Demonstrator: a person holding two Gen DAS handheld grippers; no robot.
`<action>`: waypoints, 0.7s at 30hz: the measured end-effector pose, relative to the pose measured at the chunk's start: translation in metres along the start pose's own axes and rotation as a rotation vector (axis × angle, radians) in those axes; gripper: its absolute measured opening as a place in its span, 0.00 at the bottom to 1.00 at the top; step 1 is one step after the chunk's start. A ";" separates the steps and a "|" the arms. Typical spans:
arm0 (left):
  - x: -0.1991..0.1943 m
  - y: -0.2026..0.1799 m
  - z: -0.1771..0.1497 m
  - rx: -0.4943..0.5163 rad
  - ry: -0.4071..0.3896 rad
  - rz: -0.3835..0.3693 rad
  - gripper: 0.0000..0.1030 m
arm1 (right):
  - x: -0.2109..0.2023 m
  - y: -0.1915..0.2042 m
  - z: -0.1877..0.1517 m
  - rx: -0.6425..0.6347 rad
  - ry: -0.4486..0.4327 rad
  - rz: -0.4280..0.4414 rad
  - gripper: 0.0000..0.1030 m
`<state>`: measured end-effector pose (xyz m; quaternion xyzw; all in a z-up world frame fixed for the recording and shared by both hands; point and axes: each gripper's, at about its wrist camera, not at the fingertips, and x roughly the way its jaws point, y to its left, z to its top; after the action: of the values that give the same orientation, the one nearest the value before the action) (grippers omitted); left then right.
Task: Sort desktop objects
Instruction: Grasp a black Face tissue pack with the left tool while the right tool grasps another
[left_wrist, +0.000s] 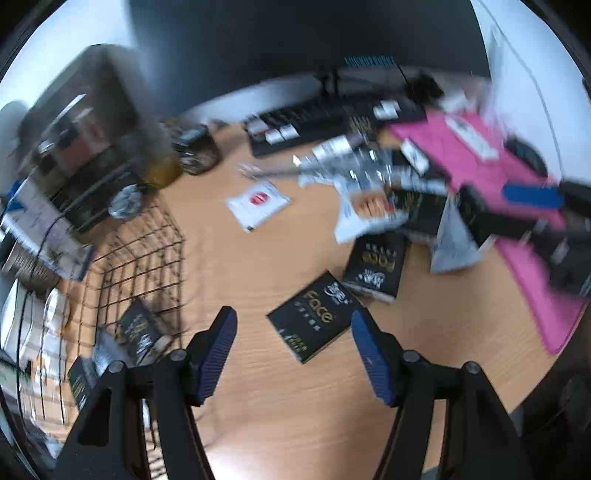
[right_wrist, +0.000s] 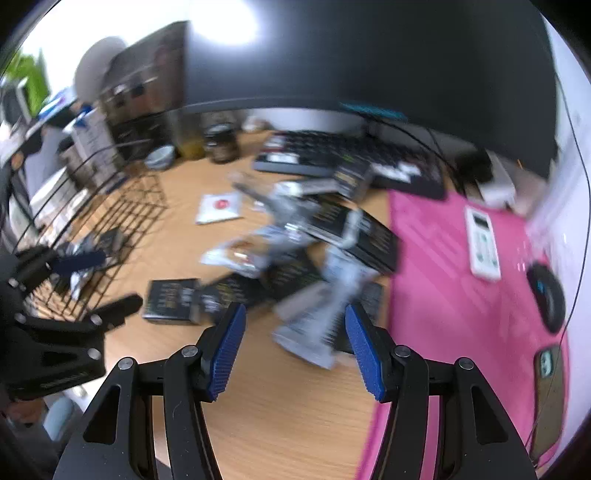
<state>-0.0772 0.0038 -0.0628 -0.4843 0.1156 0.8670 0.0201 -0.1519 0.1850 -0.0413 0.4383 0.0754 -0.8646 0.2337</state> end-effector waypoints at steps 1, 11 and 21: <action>0.006 -0.002 0.001 0.010 0.002 0.011 0.68 | 0.003 -0.007 -0.001 0.017 0.006 -0.003 0.54; 0.035 -0.004 0.003 0.073 0.019 -0.082 0.70 | 0.051 -0.036 0.002 0.080 0.074 0.019 0.54; 0.052 -0.012 0.001 0.066 0.069 -0.141 0.58 | 0.062 -0.033 0.004 0.065 0.089 0.004 0.27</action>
<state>-0.1040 0.0114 -0.1079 -0.5199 0.1105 0.8419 0.0933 -0.2018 0.1922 -0.0909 0.4839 0.0565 -0.8457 0.2176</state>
